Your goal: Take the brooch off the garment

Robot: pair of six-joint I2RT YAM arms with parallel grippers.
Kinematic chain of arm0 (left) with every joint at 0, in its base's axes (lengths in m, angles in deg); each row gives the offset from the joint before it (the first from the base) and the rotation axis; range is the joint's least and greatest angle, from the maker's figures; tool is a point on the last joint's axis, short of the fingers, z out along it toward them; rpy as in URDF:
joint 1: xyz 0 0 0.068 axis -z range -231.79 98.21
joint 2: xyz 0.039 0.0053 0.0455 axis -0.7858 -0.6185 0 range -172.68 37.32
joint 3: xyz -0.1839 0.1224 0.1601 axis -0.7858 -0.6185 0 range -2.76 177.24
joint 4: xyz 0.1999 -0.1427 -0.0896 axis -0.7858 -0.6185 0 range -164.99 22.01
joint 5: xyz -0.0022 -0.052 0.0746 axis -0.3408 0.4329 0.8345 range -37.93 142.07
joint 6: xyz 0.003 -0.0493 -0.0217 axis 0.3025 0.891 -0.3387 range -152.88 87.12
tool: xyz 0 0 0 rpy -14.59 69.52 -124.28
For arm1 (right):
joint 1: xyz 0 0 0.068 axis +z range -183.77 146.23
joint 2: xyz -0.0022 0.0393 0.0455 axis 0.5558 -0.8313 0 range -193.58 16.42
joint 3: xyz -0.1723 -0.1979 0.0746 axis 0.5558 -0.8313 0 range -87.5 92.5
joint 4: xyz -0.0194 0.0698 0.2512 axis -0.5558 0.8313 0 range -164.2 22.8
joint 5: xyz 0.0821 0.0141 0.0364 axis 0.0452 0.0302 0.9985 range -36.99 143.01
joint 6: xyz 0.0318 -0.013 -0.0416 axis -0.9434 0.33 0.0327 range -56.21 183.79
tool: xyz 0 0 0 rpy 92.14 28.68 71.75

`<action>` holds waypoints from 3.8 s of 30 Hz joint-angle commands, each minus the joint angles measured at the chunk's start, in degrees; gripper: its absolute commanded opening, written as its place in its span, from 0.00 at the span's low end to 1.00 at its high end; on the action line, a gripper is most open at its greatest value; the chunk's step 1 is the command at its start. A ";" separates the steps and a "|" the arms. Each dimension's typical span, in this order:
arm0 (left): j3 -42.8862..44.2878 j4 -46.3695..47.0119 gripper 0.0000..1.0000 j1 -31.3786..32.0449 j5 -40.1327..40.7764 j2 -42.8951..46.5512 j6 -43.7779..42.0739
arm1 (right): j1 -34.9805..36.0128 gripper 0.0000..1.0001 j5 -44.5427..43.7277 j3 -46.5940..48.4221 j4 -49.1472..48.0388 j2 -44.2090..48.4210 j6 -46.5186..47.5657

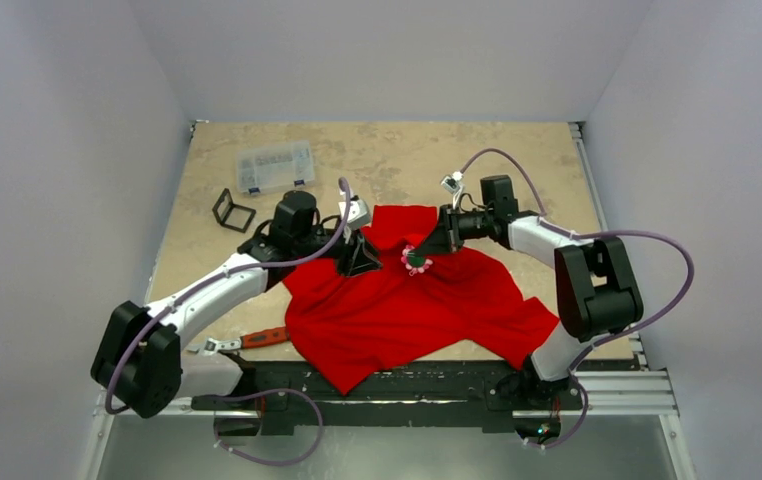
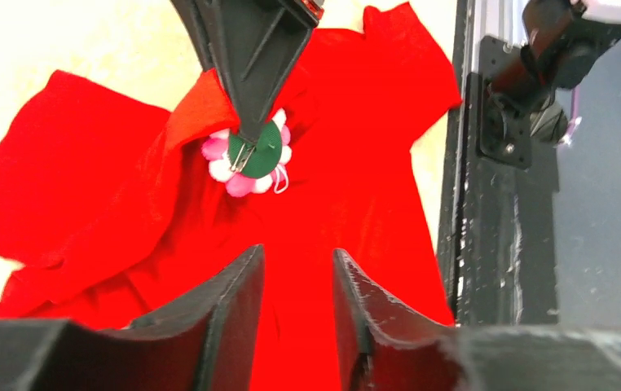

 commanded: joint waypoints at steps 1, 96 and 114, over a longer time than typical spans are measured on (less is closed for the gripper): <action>-1.17 9.92 0.32 0.89 -2.98 -3.76 -6.39 | 0.77 0.00 -0.13 -1.90 -13.63 1.82 -5.94; 3.48 47.05 0.00 -2.96 -8.15 -28.01 39.08 | -3.78 0.67 -1.34 9.13 11.46 5.83 12.32; 4.88 38.67 0.00 -3.42 -9.01 -25.74 26.38 | 0.50 0.40 6.44 17.39 36.96 -5.44 35.15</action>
